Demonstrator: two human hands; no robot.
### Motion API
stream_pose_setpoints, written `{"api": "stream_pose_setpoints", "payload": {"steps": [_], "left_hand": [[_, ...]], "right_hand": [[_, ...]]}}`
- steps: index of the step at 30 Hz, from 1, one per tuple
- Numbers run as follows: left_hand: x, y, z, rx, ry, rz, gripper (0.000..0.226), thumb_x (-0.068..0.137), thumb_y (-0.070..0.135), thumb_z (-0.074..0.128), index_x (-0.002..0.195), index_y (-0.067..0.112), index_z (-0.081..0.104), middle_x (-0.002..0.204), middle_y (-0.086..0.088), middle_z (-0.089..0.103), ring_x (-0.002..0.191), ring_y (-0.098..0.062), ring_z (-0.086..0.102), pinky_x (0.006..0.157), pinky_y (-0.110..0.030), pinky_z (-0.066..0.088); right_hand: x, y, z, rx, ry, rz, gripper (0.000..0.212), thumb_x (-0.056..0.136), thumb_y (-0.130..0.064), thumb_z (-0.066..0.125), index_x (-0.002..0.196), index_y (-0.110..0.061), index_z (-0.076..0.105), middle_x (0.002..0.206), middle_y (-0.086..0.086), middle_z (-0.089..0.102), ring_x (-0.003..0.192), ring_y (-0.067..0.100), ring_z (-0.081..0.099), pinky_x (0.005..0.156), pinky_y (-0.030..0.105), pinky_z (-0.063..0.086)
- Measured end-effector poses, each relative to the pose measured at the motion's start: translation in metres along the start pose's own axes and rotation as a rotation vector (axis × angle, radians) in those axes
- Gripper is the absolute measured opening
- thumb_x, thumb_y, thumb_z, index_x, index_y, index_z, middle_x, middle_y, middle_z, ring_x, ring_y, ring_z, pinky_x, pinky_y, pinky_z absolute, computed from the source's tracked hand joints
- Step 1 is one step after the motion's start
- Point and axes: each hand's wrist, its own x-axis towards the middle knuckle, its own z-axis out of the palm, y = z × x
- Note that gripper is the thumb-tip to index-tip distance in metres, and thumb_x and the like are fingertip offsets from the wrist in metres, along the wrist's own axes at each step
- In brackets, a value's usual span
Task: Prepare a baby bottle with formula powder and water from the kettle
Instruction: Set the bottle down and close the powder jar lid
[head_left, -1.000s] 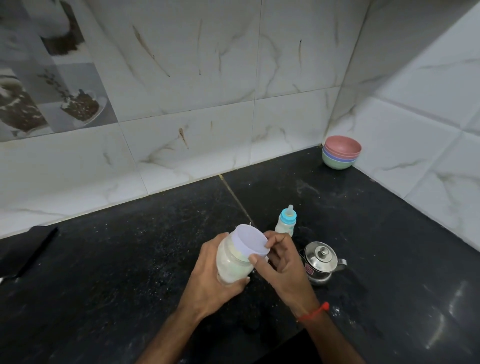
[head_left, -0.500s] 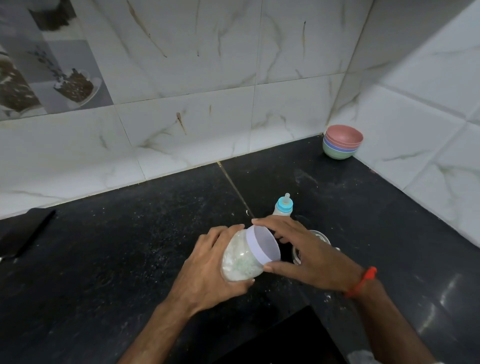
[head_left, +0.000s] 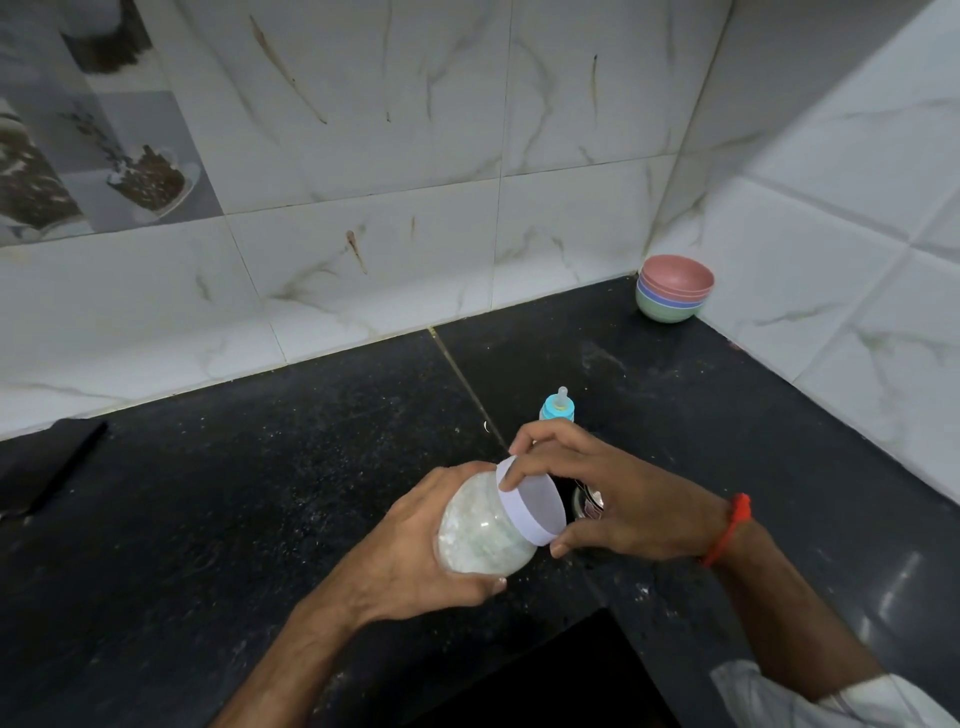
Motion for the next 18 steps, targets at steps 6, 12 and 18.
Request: {"api": "stream_pose_setpoints", "payload": {"steps": [6, 12, 18], "left_hand": [[0.0006, 0.0009, 0.0024, -0.04, 0.013, 0.006, 0.098, 0.062, 0.035, 0.095, 0.145, 0.043, 0.044, 0.135, 0.021, 0.058, 0.126, -0.005, 0.059, 0.097, -0.025, 0.056], [-0.0008, 0.0013, 0.0033, -0.052, 0.03, -0.004, 0.096, 0.062, 0.032, 0.097, 0.143, 0.042, 0.046, 0.132, 0.02, 0.061, 0.125, -0.005, 0.061, 0.094, -0.021, 0.055], [0.0043, 0.0074, -0.002, 0.006, 0.003, 0.011, 0.096, 0.063, 0.039, 0.095, 0.142, 0.049, 0.042, 0.132, 0.025, 0.055, 0.123, -0.001, 0.057, 0.091, -0.022, 0.056]], "right_hand": [[0.0063, 0.0014, -0.0026, -0.052, -0.029, -0.013, 0.07, 0.074, -0.021, 0.089, 0.134, -0.036, 0.058, 0.143, -0.014, 0.041, 0.138, 0.007, 0.039, 0.111, 0.029, 0.042], [0.0095, 0.0064, -0.0027, -0.025, 0.005, -0.028, 0.072, 0.074, -0.032, 0.091, 0.137, -0.038, 0.058, 0.14, -0.011, 0.048, 0.133, 0.006, 0.047, 0.107, 0.029, 0.049], [0.0079, 0.0006, -0.0059, 0.112, 0.001, 0.092, 0.067, 0.078, -0.04, 0.088, 0.136, -0.031, 0.056, 0.129, -0.012, 0.057, 0.114, 0.008, 0.062, 0.089, 0.027, 0.059]]}}
